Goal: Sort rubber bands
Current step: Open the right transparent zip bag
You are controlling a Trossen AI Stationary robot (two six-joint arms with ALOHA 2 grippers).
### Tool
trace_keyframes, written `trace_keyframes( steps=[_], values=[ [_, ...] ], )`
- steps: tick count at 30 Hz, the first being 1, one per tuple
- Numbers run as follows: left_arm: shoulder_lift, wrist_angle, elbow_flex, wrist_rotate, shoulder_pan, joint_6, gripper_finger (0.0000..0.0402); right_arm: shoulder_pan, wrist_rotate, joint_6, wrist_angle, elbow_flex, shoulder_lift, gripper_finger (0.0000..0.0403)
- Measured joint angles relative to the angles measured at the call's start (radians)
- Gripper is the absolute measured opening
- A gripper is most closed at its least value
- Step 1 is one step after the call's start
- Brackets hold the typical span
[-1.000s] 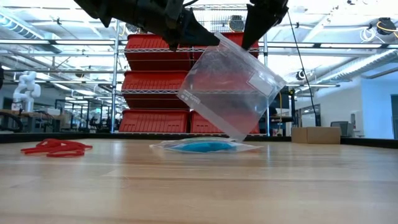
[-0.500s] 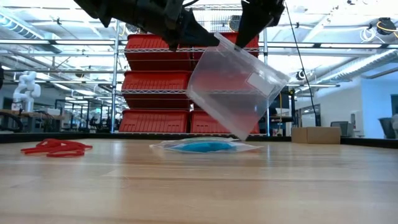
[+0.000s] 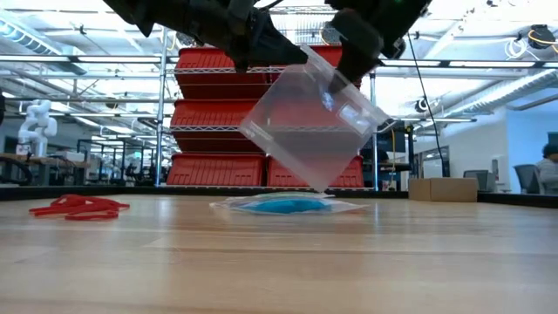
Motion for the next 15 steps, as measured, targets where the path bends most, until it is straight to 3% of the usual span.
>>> trace_keyframes(
  steps=[3,8,12,15],
  values=[
    [0.0,0.0,0.0,-0.002,-0.007,-0.001,0.0,0.0,-0.021,-0.047,0.159,-0.101,-0.049,0.0],
    [0.0,0.001,0.0,-0.019,-0.008,-0.027,0.0,-0.009,-0.204,-0.149,0.508,-0.281,-0.1,0.0],
    [0.0,0.004,0.0,-0.043,-0.018,-0.046,0.0,-0.033,-0.268,-0.134,0.654,-0.33,-0.081,0.0008],
    [0.0,0.002,0.0,-0.078,-0.027,-0.051,0.0,-0.05,-0.27,-0.1,0.685,-0.33,-0.066,0.0039]
  ],
)
